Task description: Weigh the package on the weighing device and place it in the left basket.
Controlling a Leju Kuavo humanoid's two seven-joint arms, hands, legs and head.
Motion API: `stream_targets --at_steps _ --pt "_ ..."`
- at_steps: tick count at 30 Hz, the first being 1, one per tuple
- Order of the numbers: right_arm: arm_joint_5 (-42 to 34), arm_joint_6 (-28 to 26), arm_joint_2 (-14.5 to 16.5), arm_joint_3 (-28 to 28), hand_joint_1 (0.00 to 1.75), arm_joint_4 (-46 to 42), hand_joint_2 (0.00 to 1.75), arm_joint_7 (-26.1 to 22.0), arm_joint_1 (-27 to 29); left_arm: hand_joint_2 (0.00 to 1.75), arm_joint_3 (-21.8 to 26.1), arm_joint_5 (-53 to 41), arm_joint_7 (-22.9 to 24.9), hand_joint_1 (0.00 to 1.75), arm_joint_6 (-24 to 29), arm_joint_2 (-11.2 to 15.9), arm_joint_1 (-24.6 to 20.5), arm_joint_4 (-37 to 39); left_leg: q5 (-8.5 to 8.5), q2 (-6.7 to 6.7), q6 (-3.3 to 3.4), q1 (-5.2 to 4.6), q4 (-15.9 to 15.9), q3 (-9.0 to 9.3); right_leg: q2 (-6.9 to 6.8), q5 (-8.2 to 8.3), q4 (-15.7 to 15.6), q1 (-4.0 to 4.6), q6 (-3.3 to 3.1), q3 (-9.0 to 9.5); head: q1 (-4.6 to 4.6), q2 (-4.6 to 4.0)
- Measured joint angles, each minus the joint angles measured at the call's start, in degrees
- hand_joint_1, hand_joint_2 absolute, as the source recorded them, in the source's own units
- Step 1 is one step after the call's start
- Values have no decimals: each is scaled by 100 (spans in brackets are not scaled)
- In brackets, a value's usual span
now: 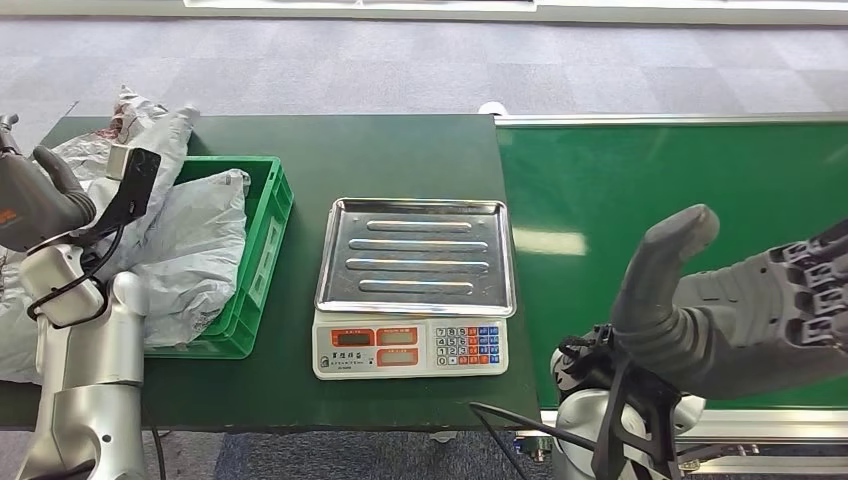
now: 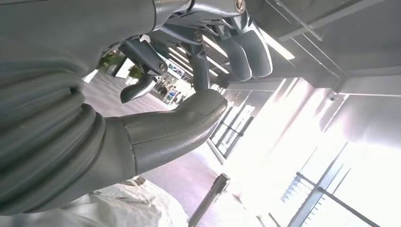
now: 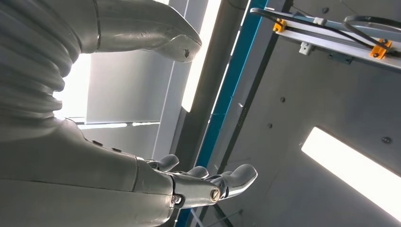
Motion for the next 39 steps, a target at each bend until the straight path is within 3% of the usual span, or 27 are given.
stream_targets --at_steps 6,7,10,11,14,20,22,24,25,27,30,33,39 --pt "49 0 0 -27 0 -22 175 0 15 175 289 -1 76 175 0 52 38 103 -2 3 -3 -1 0 0 2 0 0 -1 0 0 -1 0" --pt "67 0 -1 -38 0 -35 175 0 27 175 384 1 67 163 0 62 67 142 -3 5 -4 -1 0 1 4 0 0 0 -1 0 -1 0" --pt "115 0 -16 -76 0 -85 175 0 88 175 713 10 -67 32 0 87 205 250 -4 9 -6 0 0 2 11 0 0 3 -2 -4 -2 0" --pt "131 0 -21 -88 0 -95 175 0 101 131 814 15 -133 0 0 87 252 276 -4 10 -7 0 0 1 13 -1 0 4 -2 -5 -2 0" --pt "155 0 -26 -112 0 -105 175 0 124 0 1104 50 -423 0 0 63 365 304 -4 9 -7 0 0 0 13 -2 0 6 -5 -5 -2 0" --pt "81 0 -28 -136 0 -105 175 2 136 0 1780 308 -1355 0 0 -145 457 69 -4 10 -7 1 0 0 13 -3 0 5 -6 -5 -1 0" --pt "38 0 -29 -142 0 -105 175 2 137 87 2123 982 -2413 0 1 -341 436 -209 -4 8 -7 1 0 -2 10 -3 -1 4 -6 -6 -1 0" --pt "-32 0 -31 -149 0 -102 175 2 136 175 2600 2348 -4025 0 2 -603 324 -404 -5 5 -6 -2 1 1 6 -3 -2 -1 -5 -6 0 0" --pt "-92 0 -31 -153 0 -96 175 2 136 175 2787 3176 -4742 0 1 -726 282 -450 -6 5 -7 -5 1 4 6 -2 -2 -4 -5 -6 -2 0" --pt "-247 0 -30 -161 0 -56 175 2 139 175 2804 4679 -5383 0 -78 -938 310 -517 -7 8 -8 -8 1 7 9 -2 -3 -5 -5 -6 -2 0" --pt "-385 0 -31 -172 0 71 175 3 142 175 2173 5780 -5292 0 -410 -1139 430 -656 -6 -12 -6 -7 2 -2 -13 -3 -4 1 -5 1 1 0" --pt "-410 0 -31 -177 0 163 175 2 144 175 1696 5994 -5243 0 -532 -1246 472 -768 -4 -11 -7 -7 2 -3 -15 2 -3 1 -8 0 -1 0" --pt "-482 0 -31 -190 0 305 175 4 149 175 1215 6339 -5175 0 -857 -1338 582 -964 -3 1 -9 -7 2 -2 -5 5 -2 6 -12 -6 -1 0"
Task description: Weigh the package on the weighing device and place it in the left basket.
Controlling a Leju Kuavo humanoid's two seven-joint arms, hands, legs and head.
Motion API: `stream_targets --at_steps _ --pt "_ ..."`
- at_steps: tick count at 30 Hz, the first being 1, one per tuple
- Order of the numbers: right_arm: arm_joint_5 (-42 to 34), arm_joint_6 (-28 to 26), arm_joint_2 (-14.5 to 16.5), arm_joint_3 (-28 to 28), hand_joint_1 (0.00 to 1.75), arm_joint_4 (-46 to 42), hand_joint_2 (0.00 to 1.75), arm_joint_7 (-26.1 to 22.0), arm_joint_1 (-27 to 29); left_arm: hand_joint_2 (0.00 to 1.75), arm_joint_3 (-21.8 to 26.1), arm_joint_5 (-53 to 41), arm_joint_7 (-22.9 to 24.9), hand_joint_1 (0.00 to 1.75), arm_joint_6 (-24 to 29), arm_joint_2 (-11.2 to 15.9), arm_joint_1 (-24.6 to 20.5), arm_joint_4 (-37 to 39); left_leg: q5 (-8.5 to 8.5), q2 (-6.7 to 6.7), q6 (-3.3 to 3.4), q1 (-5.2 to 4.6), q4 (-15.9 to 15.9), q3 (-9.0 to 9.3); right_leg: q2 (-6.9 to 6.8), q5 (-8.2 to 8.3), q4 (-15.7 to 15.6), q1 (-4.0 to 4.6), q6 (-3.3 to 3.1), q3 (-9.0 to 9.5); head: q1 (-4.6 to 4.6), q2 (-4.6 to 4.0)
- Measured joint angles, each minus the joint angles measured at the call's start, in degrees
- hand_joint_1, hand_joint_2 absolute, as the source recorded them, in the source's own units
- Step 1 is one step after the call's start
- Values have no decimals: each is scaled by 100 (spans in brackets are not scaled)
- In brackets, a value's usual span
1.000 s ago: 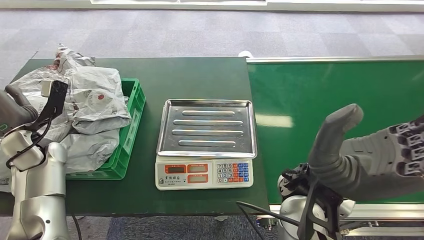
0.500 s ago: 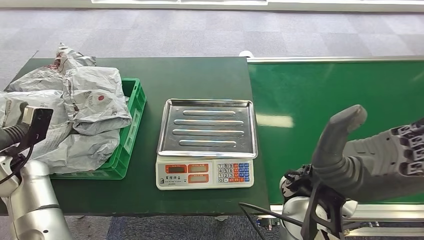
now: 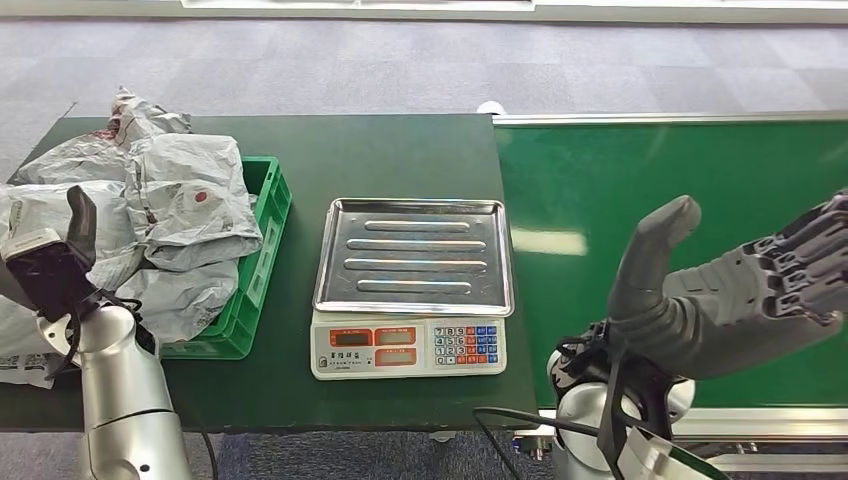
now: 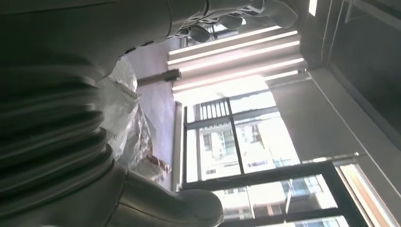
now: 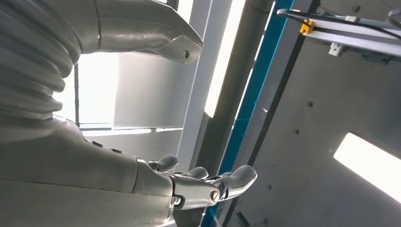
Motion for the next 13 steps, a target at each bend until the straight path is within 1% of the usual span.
stream_targets --at_steps 2,3,6,8,10,12,13 --pt "-183 1 0 14 0 176 175 2 -5 175 -303 397 49 0 -533 -10 191 -220 -2 3 -2 1 0 0 2 -1 0 2 -2 0 0 0" --pt "-371 10 -5 43 0 324 175 12 -10 175 -532 639 58 0 -924 -14 344 -411 -3 5 -4 1 0 1 4 -2 0 2 -3 1 -1 0" --pt "-1295 223 -77 231 0 803 175 73 69 175 -1425 1235 -5 0 -2082 -38 957 -1162 -6 -2 -6 4 -1 -3 1 -7 -1 -2 -3 0 0 0" --pt "-1884 600 -141 338 0 978 175 76 182 175 -2008 1521 -59 0 -2648 -45 1345 -1639 -9 -8 -4 6 0 -7 -3 -9 -1 -5 -1 0 1 0" --pt "-2312 1099 -193 377 0 1081 175 54 282 175 -2501 1778 -85 0 -3144 -41 1649 -2067 -15 -9 -2 5 0 -8 -4 -11 -3 -6 2 -1 0 0" --pt "-2553 1650 -242 384 0 1137 175 24 377 175 -2925 2031 -89 0 -3620 -39 1884 -2432 -18 -11 -1 4 0 -8 -4 -15 -4 -7 4 -1 1 0" --pt "-2596 1792 -255 386 0 1148 175 15 401 175 -3032 2096 -89 0 -3743 -40 1941 -2521 -19 -11 0 4 0 -8 -4 -16 -4 -7 4 -1 1 0"
